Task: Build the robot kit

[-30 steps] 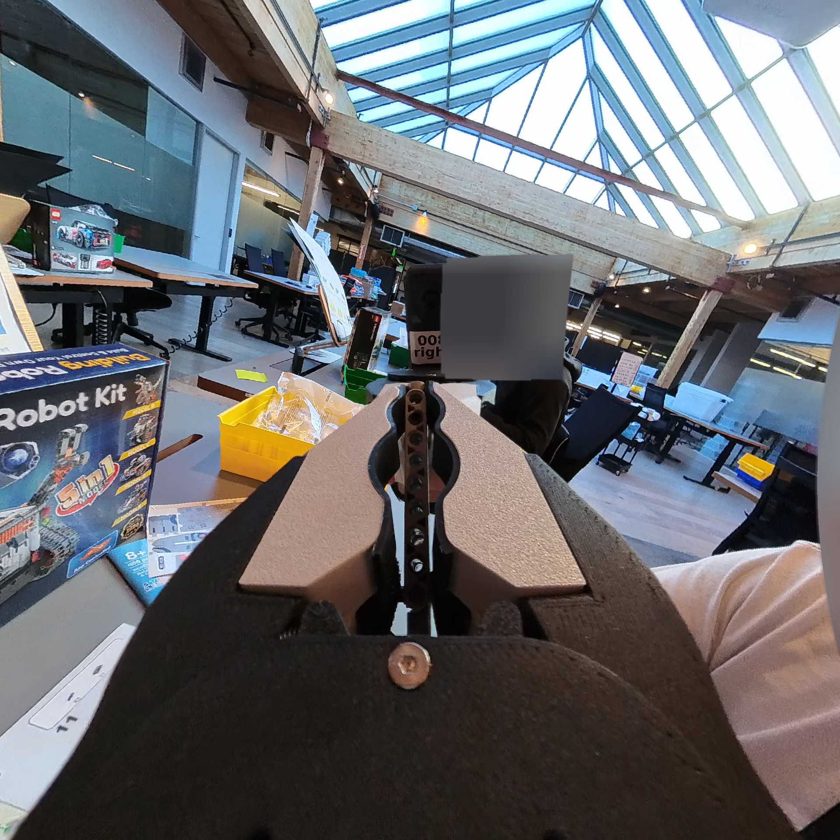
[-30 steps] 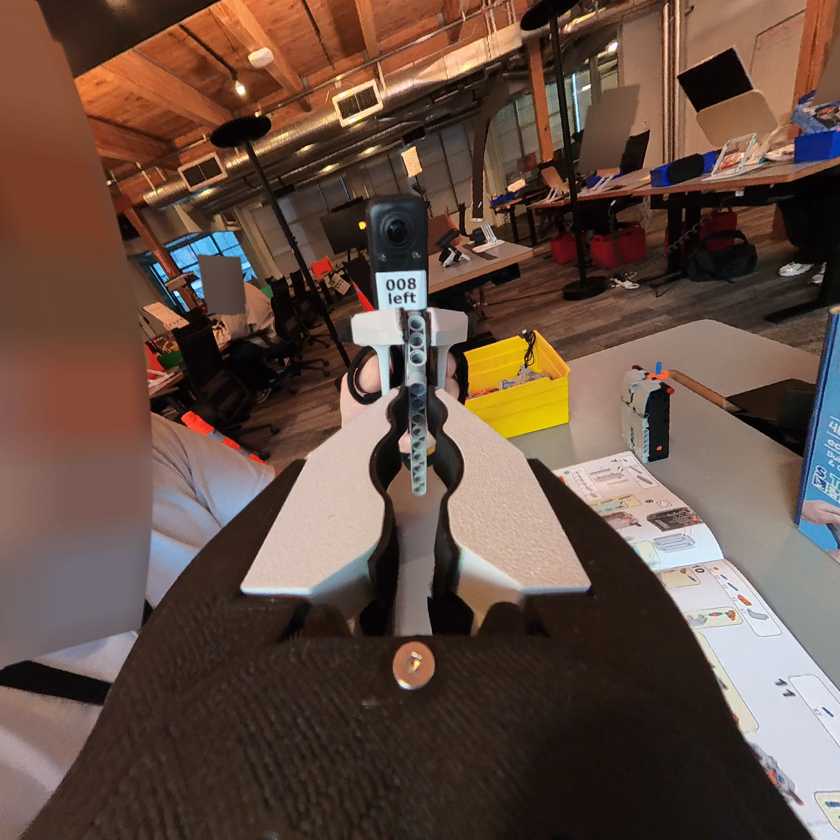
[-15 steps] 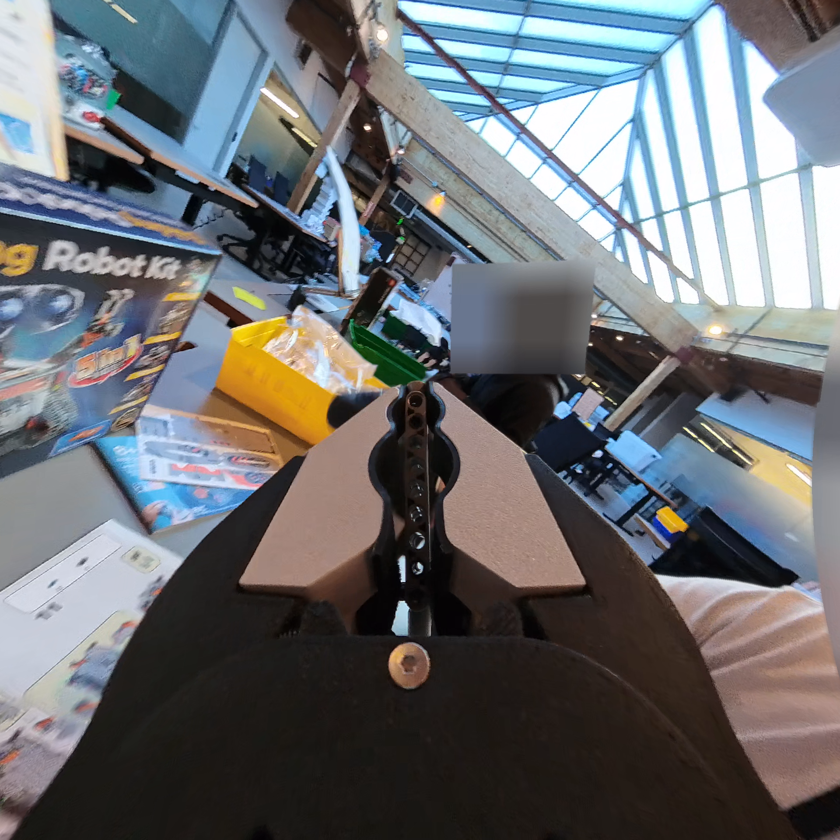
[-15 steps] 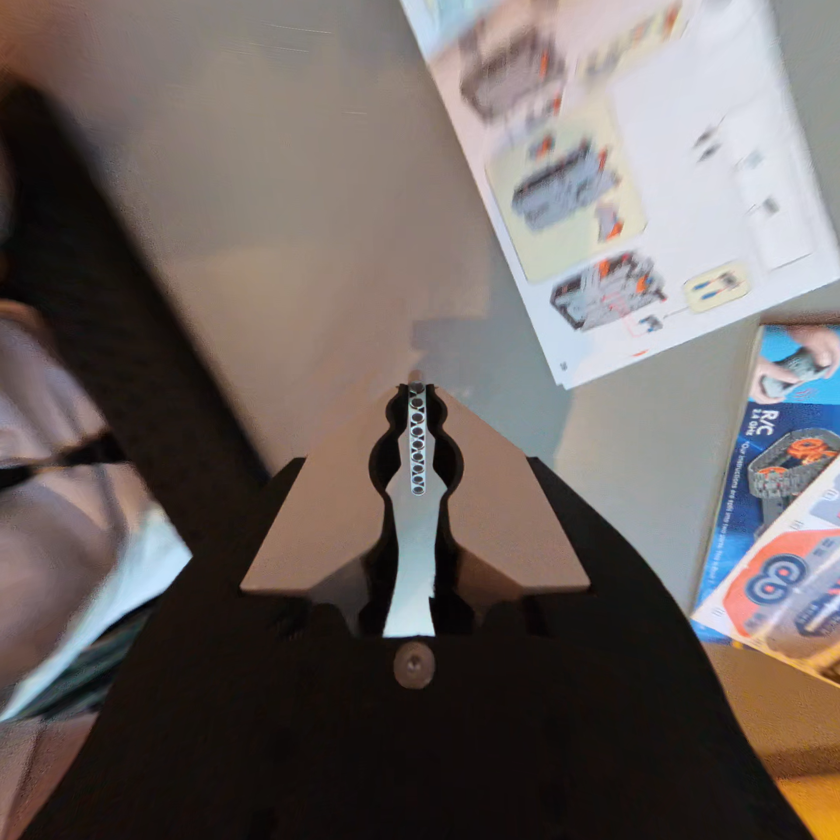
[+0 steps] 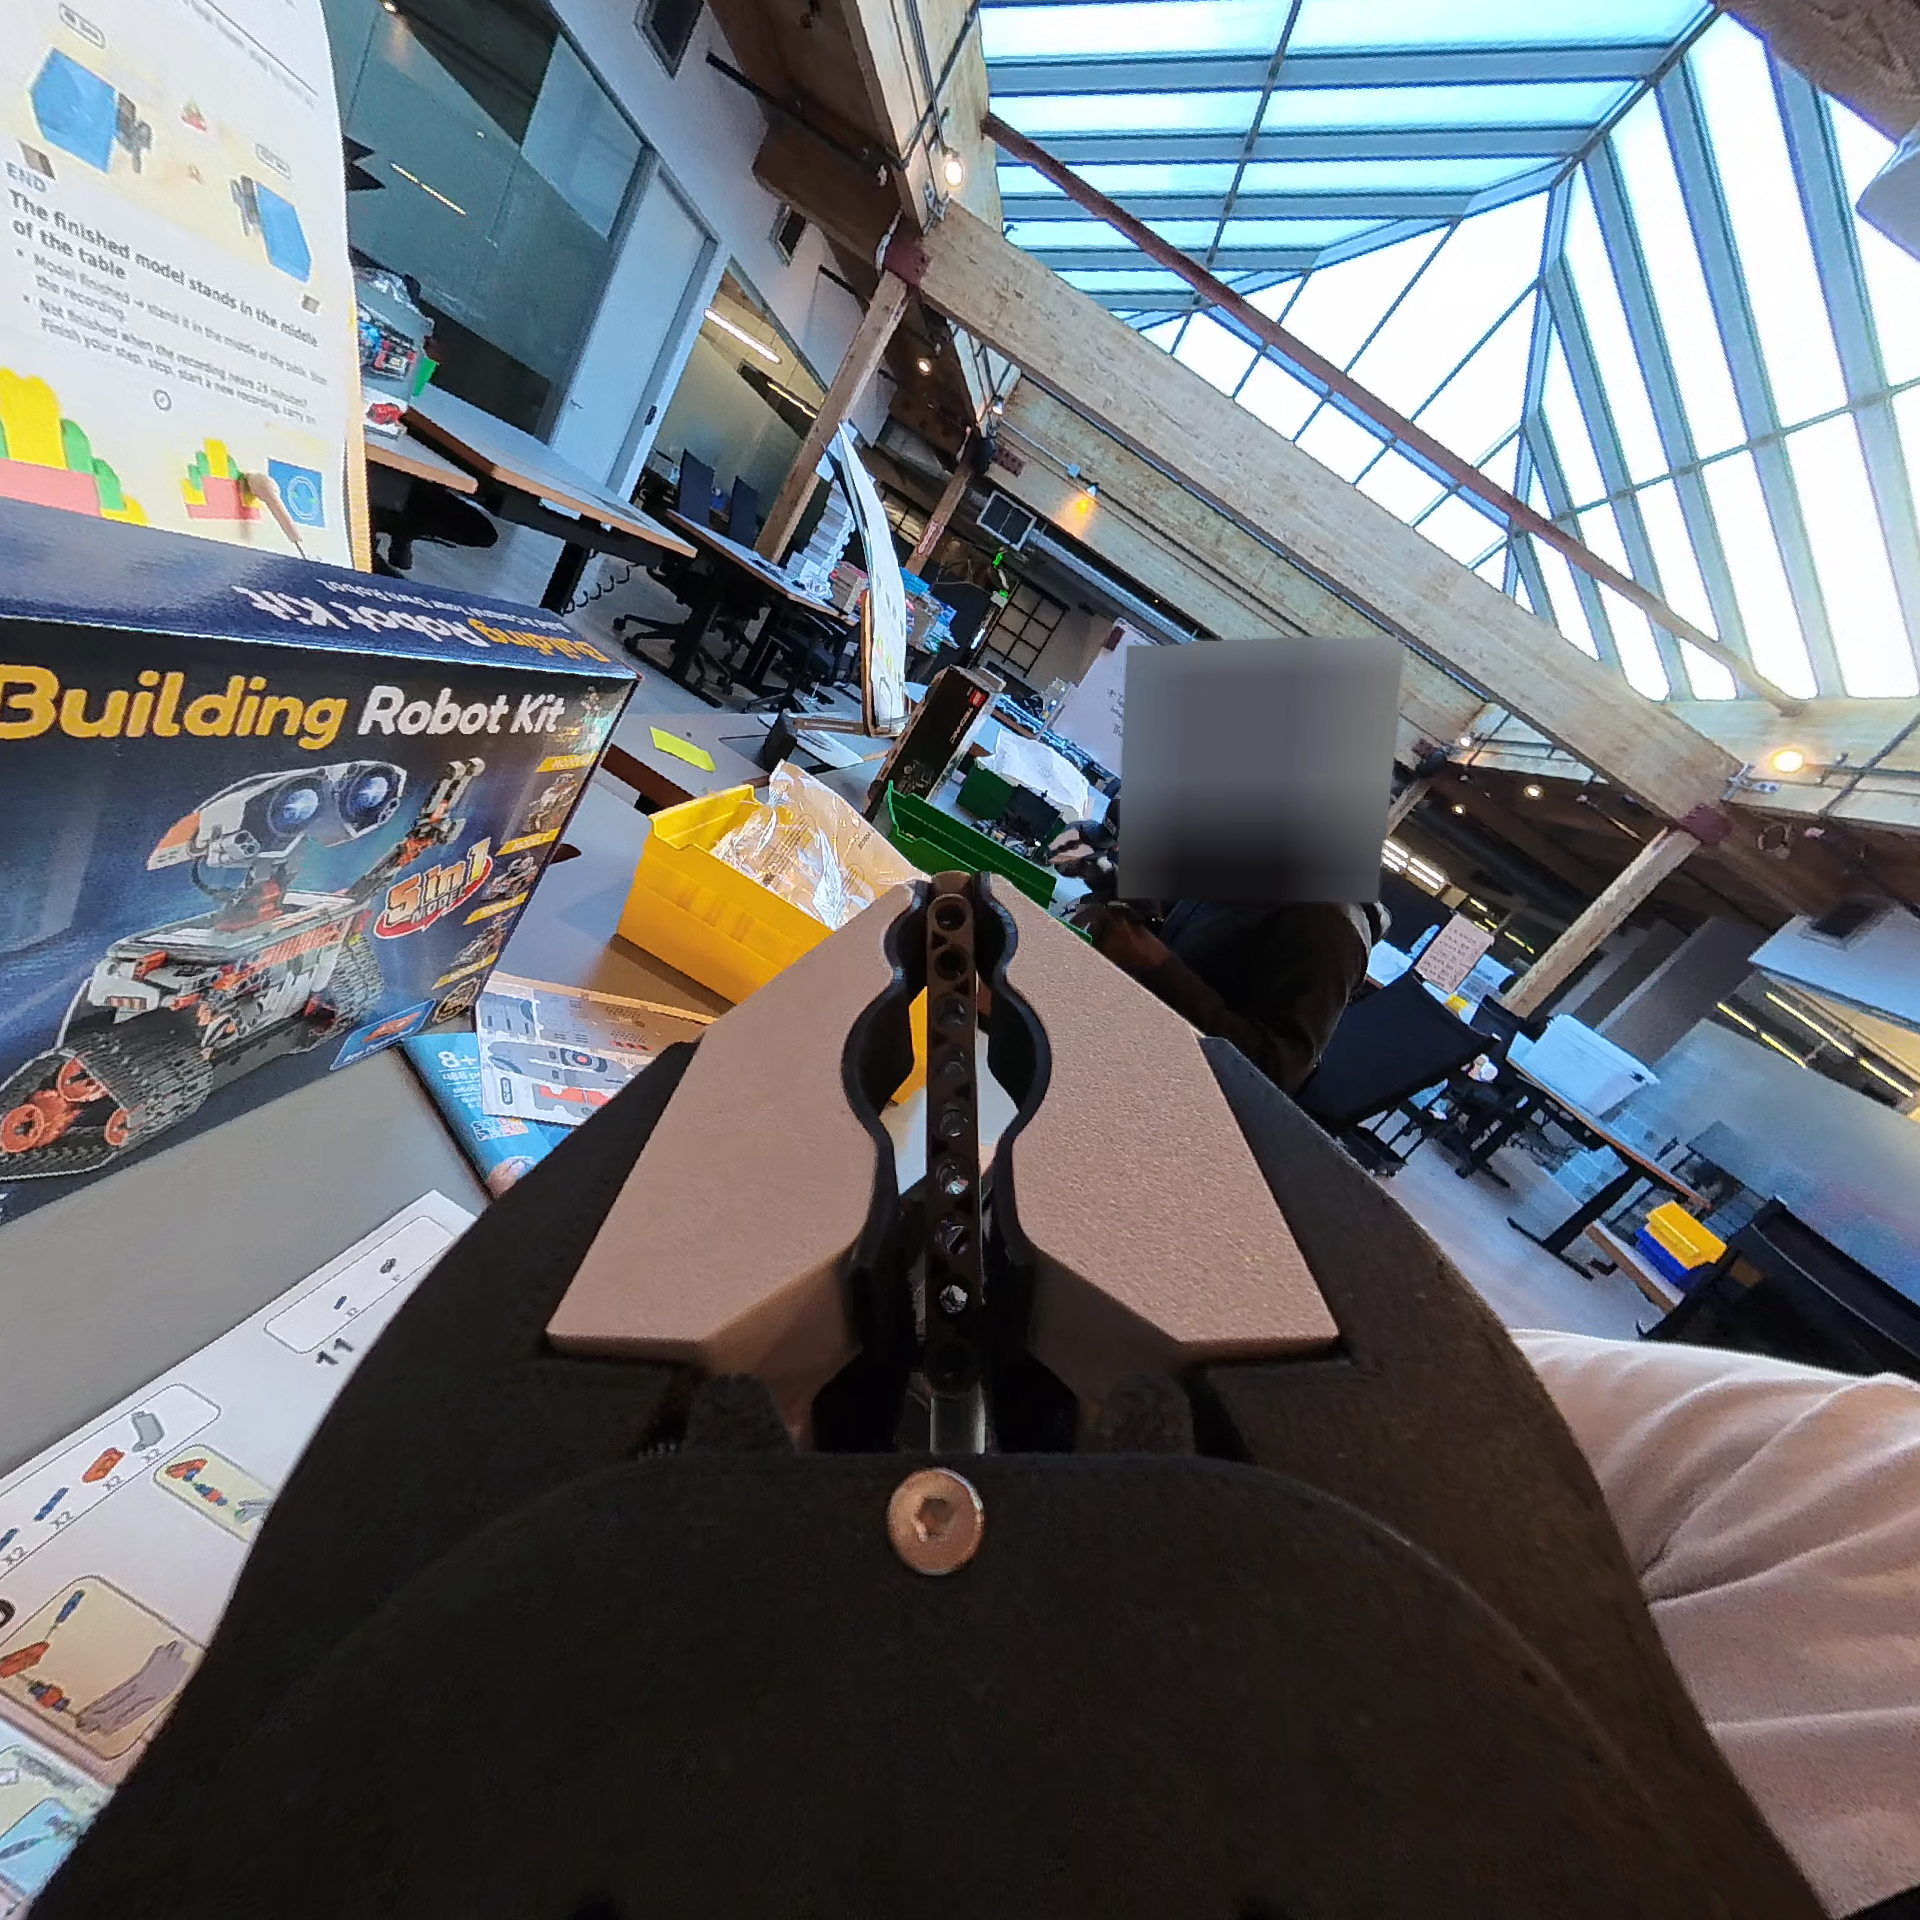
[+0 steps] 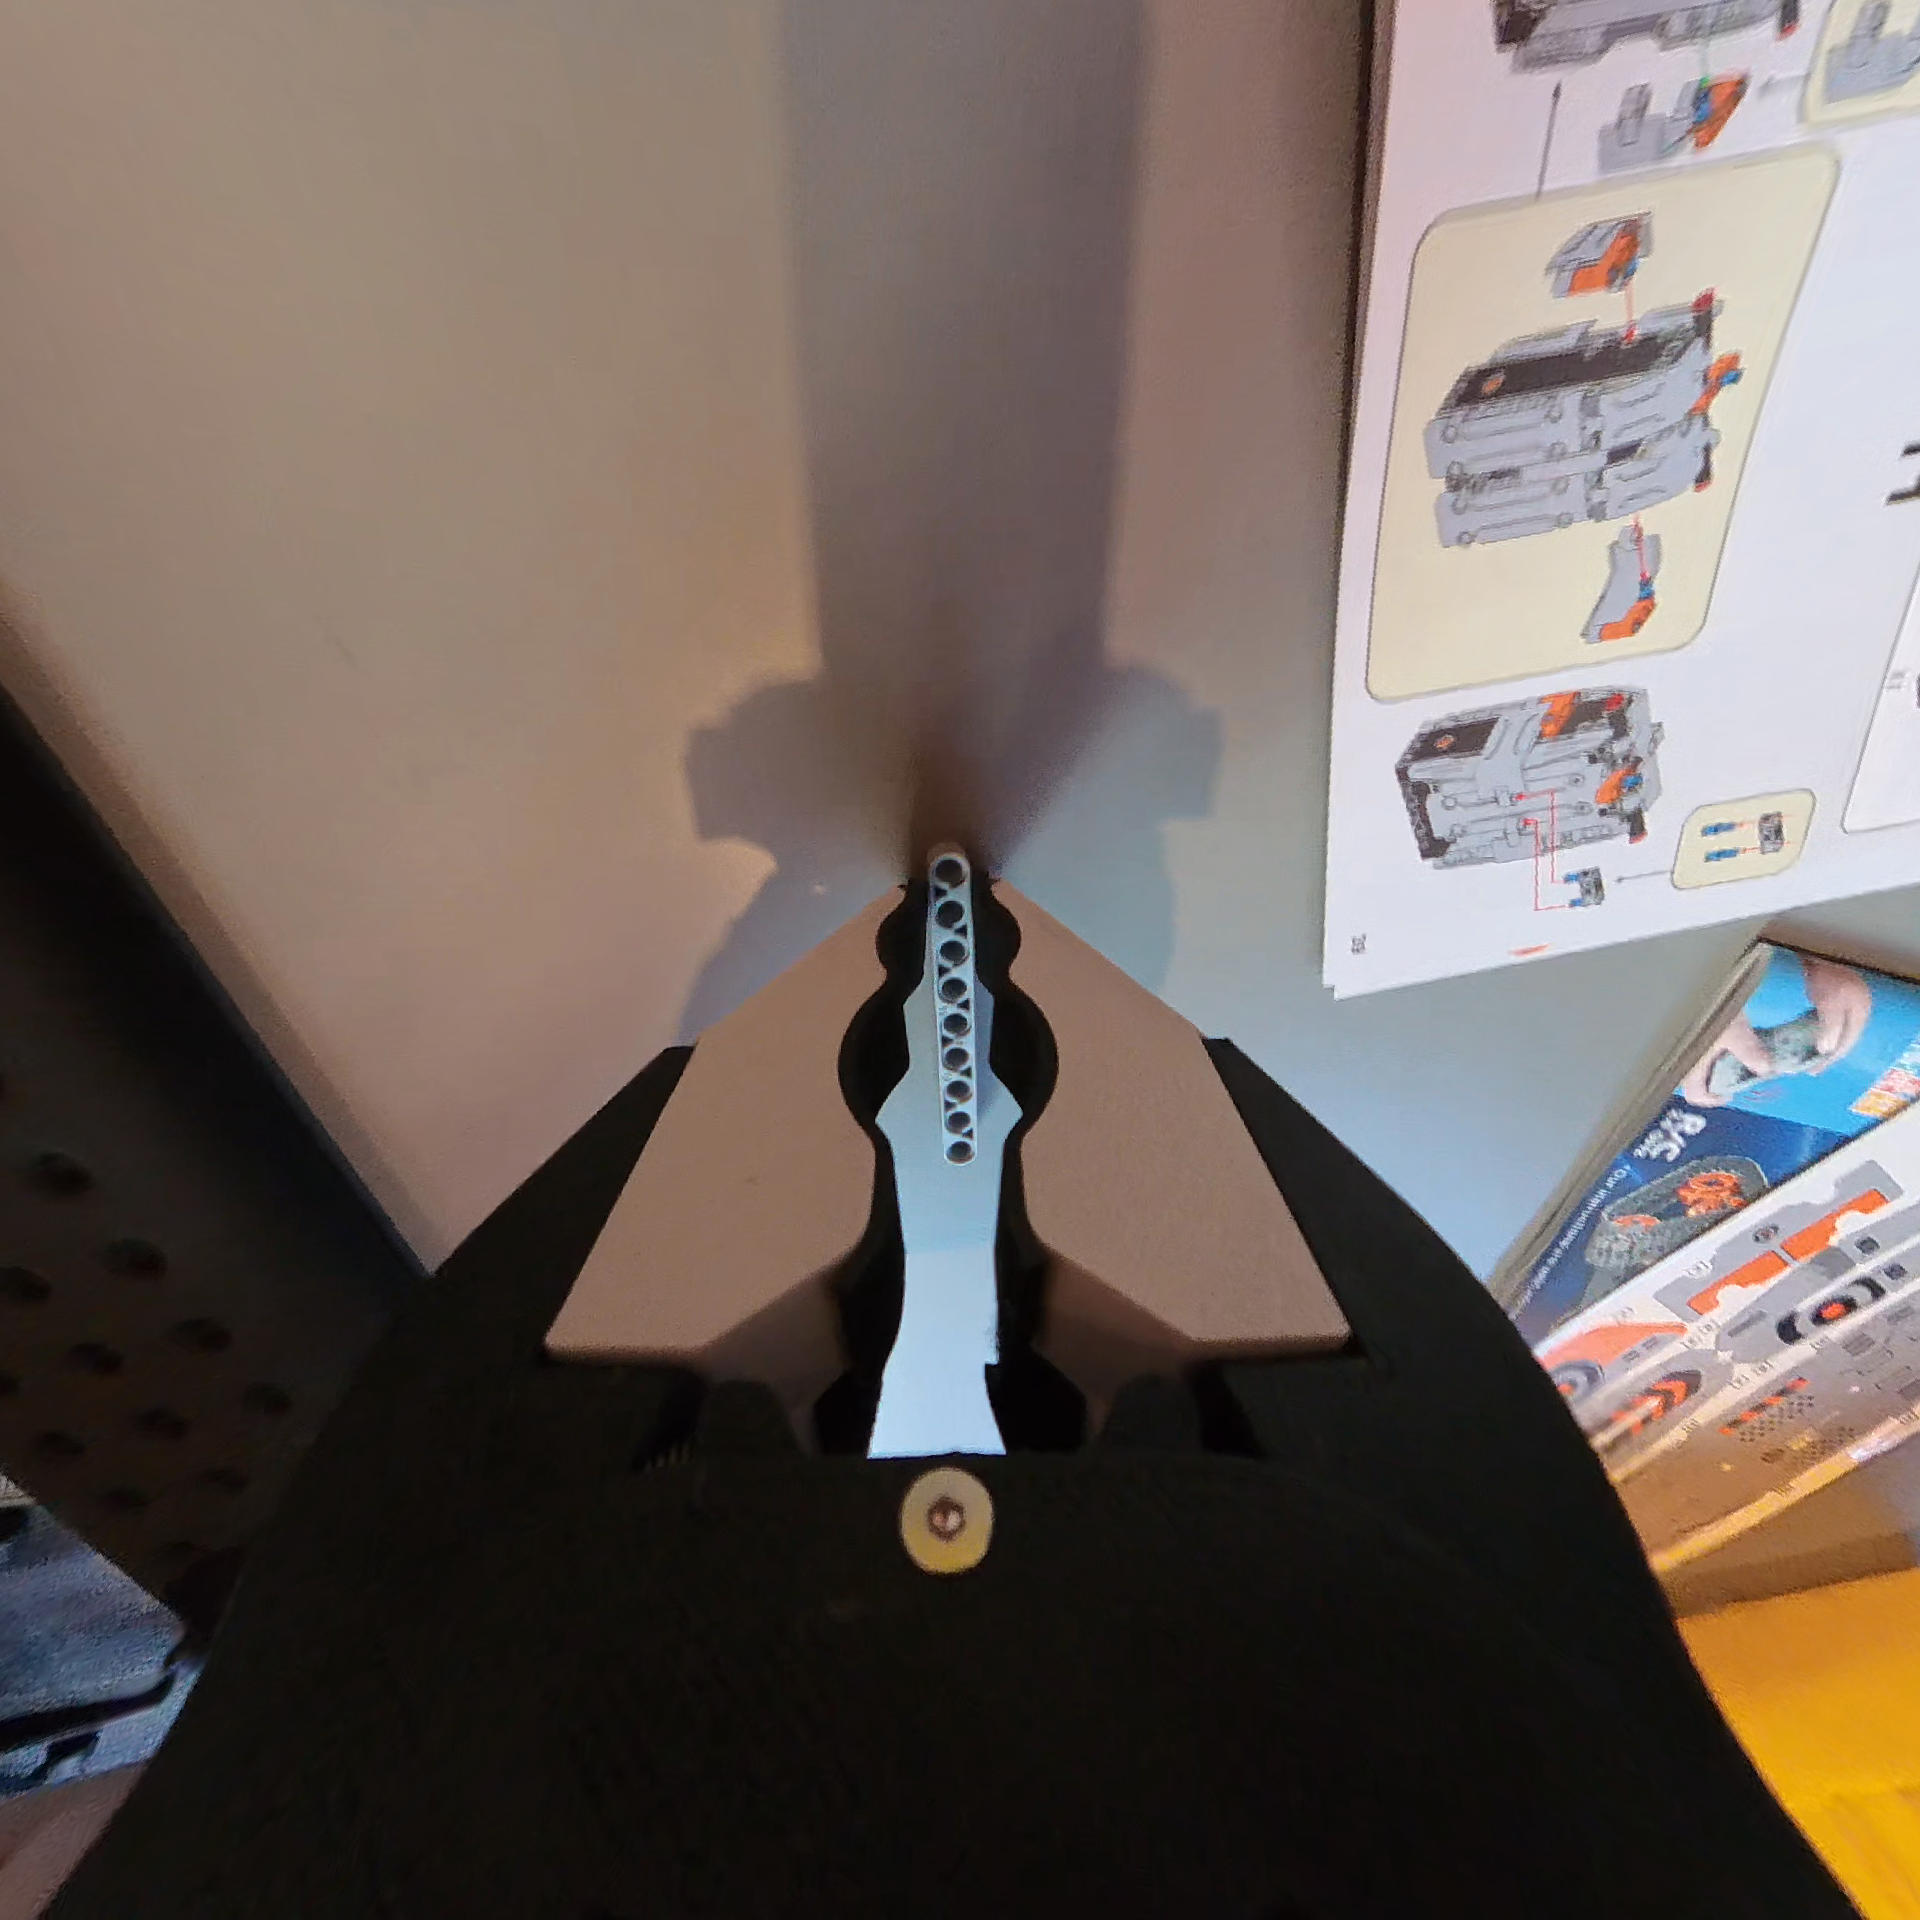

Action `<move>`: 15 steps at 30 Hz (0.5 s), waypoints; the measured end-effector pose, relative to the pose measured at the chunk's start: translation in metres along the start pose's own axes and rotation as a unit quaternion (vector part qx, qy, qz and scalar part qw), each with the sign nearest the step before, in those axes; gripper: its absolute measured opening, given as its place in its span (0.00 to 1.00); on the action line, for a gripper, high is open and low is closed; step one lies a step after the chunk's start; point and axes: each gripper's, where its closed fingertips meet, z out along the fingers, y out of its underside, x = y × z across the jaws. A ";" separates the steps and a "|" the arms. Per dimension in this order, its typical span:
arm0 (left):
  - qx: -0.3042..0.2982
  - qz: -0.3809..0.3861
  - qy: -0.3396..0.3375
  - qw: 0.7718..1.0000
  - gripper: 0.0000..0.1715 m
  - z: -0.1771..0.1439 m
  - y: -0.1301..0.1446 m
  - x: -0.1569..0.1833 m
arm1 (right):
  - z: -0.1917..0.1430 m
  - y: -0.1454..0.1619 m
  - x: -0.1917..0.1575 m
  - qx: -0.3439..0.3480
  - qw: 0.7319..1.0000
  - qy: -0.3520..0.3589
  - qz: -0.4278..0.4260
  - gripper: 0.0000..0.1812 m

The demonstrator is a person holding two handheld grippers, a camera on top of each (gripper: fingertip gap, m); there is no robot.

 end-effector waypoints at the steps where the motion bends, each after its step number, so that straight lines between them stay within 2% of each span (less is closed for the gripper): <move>1: -0.002 -0.001 0.004 1.000 0.03 0.001 0.001 0.002 | -0.001 -0.003 -0.002 0.015 1.000 -0.009 -0.002 0.06; 4: 0.000 -0.008 0.022 1.000 0.03 0.005 0.002 0.008 | -0.021 -0.015 -0.008 0.094 0.995 -0.041 0.005 0.14; 6: 0.001 -0.006 0.033 0.999 0.03 0.010 0.003 0.014 | -0.062 -0.043 0.002 0.229 0.972 -0.046 0.021 0.14; 7: 0.006 0.001 0.040 0.999 0.03 0.012 0.003 0.018 | -0.096 -0.066 0.014 0.334 0.941 -0.035 0.036 0.15; 8: 0.011 0.008 0.046 0.999 0.02 0.015 0.002 0.023 | -0.140 -0.089 0.027 0.455 0.887 -0.037 0.073 0.15; 9: 0.015 0.016 0.048 0.999 0.02 0.018 0.002 0.026 | -0.186 -0.105 0.035 0.566 0.813 -0.078 0.115 0.14; 10: 0.021 0.026 0.047 0.998 0.03 0.019 0.001 0.028 | -0.225 -0.112 0.035 0.648 0.736 -0.141 0.136 0.14; 11: 0.029 0.036 0.040 0.998 0.03 0.020 0.000 0.029 | -0.248 -0.113 0.034 0.688 0.685 -0.192 0.144 0.14; 12: 0.036 0.044 0.036 0.998 0.03 0.020 -0.001 0.030 | -0.253 -0.115 0.037 0.690 0.673 -0.215 0.157 0.14; 13: 0.038 0.048 0.037 0.997 0.03 0.021 -0.001 0.032 | -0.247 -0.118 0.041 0.680 0.681 -0.212 0.170 0.15; 14: 0.036 0.048 0.038 0.998 0.03 0.022 -0.001 0.033 | -0.247 -0.120 0.042 0.682 0.681 -0.204 0.170 0.18; 15: 0.036 0.048 0.039 0.997 0.03 0.022 0.000 0.034 | -0.249 -0.122 0.041 0.689 0.676 -0.202 0.164 0.17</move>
